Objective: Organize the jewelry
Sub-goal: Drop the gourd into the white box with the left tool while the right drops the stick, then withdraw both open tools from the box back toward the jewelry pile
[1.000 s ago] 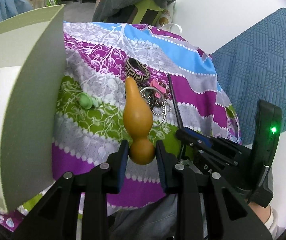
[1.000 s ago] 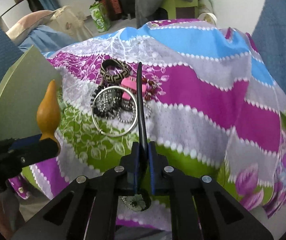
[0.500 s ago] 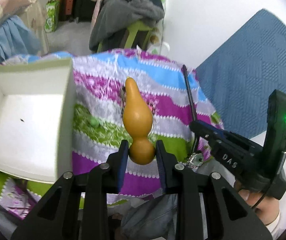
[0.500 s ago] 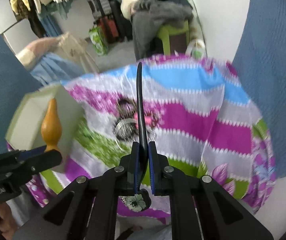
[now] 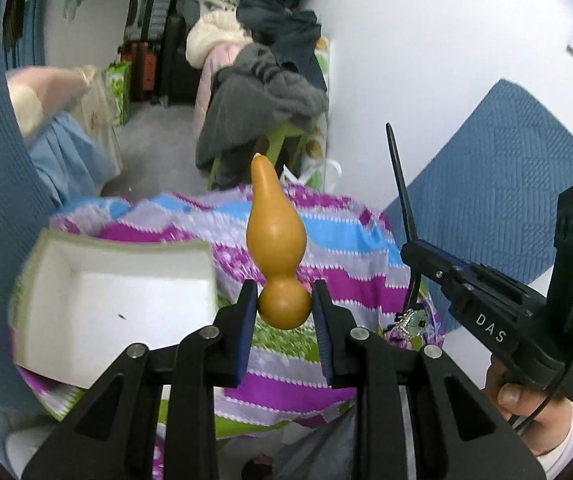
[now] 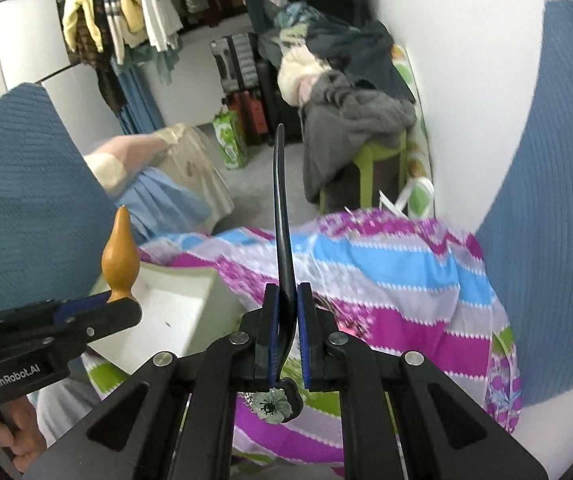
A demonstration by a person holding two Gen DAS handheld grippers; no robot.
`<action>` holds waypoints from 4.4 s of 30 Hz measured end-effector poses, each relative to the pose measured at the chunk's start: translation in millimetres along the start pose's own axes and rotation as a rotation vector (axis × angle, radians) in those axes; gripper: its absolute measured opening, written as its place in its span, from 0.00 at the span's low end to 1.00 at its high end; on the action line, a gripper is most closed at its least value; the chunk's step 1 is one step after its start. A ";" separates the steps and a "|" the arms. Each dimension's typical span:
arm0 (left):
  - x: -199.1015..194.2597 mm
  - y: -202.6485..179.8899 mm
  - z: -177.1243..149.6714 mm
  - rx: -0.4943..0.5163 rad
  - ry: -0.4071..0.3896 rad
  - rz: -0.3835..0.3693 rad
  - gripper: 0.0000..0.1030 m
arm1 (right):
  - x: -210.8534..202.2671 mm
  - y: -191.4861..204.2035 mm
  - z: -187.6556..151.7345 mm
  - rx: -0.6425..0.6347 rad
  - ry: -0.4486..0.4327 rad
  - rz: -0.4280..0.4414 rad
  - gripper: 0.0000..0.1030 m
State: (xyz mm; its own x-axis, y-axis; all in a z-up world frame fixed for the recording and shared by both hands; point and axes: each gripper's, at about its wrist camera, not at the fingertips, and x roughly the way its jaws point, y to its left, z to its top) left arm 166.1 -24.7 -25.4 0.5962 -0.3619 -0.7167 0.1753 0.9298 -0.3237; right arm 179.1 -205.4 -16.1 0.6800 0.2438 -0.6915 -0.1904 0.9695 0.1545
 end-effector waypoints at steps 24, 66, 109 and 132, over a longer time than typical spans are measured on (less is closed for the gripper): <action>-31.9 129.7 6.6 -0.013 -0.016 0.090 0.28 | 55.0 109.5 5.3 0.020 0.030 0.009 0.07; -51.6 140.8 -13.5 -0.055 -0.036 0.145 0.67 | 52.3 132.6 -9.6 -0.054 0.059 0.110 0.27; -53.2 -3.2 -55.7 0.016 -0.176 0.056 0.67 | -70.3 12.6 -48.7 -0.051 -0.121 0.022 0.28; 74.2 -34.5 -96.8 -0.044 -0.003 0.035 0.56 | 32.7 -85.4 -133.8 0.067 0.039 0.044 0.27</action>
State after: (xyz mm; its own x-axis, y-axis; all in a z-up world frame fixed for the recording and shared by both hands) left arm 128.4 -90.2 -127.2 0.6039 -0.3286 -0.7262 0.1193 0.9380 -0.3253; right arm 122.8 -283.7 -146.3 0.6438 0.2860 -0.7097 -0.1707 0.9578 0.2311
